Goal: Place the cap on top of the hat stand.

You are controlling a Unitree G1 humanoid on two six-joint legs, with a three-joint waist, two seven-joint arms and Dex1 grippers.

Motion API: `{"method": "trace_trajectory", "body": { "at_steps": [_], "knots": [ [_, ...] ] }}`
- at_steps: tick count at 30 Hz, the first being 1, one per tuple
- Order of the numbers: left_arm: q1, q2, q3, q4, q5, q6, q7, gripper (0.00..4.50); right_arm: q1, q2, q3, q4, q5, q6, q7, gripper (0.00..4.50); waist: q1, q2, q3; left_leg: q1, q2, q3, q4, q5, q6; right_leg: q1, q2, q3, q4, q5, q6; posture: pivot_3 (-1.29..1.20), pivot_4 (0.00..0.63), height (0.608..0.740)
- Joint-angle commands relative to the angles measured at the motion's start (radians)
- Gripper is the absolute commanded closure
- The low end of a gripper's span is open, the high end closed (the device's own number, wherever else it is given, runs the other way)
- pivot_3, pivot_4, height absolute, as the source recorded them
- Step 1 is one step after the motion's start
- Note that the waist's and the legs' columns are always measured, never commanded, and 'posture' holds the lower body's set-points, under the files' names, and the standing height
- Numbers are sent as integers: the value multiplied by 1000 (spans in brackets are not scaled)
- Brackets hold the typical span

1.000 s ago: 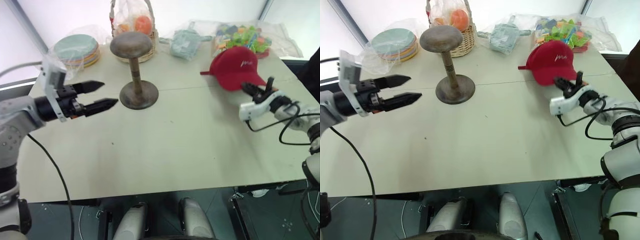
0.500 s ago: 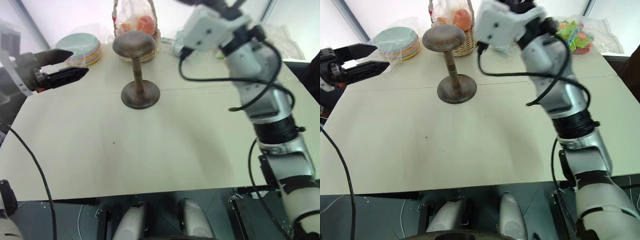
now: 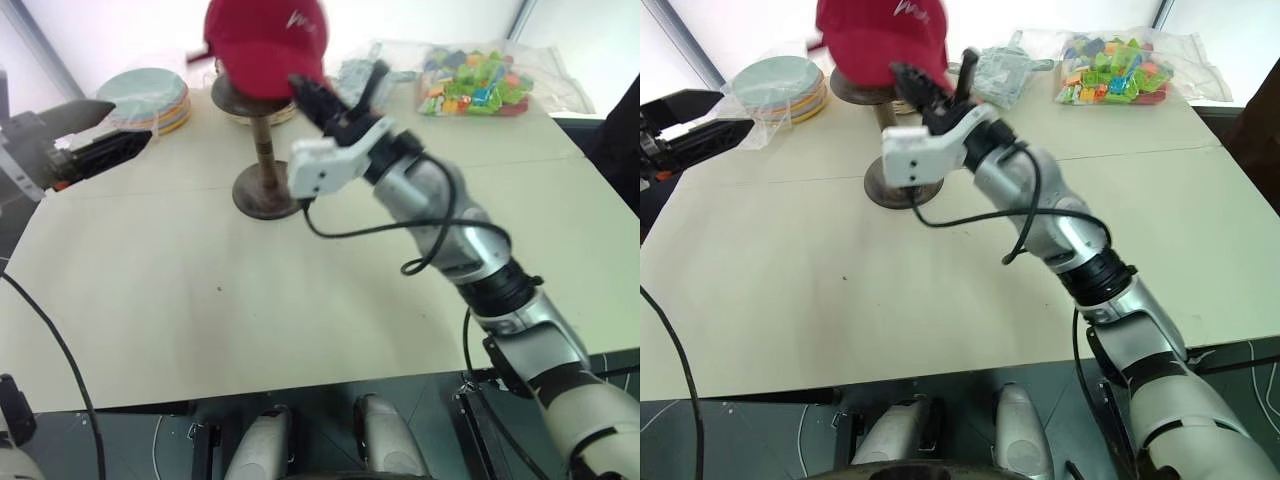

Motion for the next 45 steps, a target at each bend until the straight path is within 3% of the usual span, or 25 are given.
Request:
{"method": "trace_trajectory", "body": {
  "at_steps": [1,15,23,39,42,45],
  "knots": [
    [-12,-6,56,-24,-27,-4,29,0,-37,6,2,4,-36,-67,-16,4473,2,-1,0,0,0,0,0,0,0,0,0,0,0,0,0,0,150,740],
    [-26,-48,43,-6,-26,-35,40,0,-38,46,76,233,-176,-184,-79,4473,-4,-1,-1,0,0,0,0,0,0,0,0,0,-1,0,0,0,150,740],
    [4,-74,47,-31,-32,-46,54,0,-28,124,113,222,-200,-159,13,4473,-5,-2,-1,1,1,0,0,0,-1,0,1,0,0,0,-1,0,150,740],
    [-32,-90,13,4,-15,-58,53,0,29,132,91,133,-148,-149,106,4473,-4,-2,-1,1,1,0,0,0,-1,0,1,0,0,1,-1,0,150,740],
    [-32,-85,12,14,-12,-61,43,0,38,136,90,122,-136,-153,110,3595,-3,-2,-1,1,1,0,0,0,-1,0,1,0,0,1,-1,0,150,740],
    [-36,-81,9,25,-12,-63,34,0,44,139,89,115,-129,-157,114,2065,-2,-2,-1,1,1,0,0,0,-1,0,1,0,0,1,-1,0,150,740]
  ]
}}
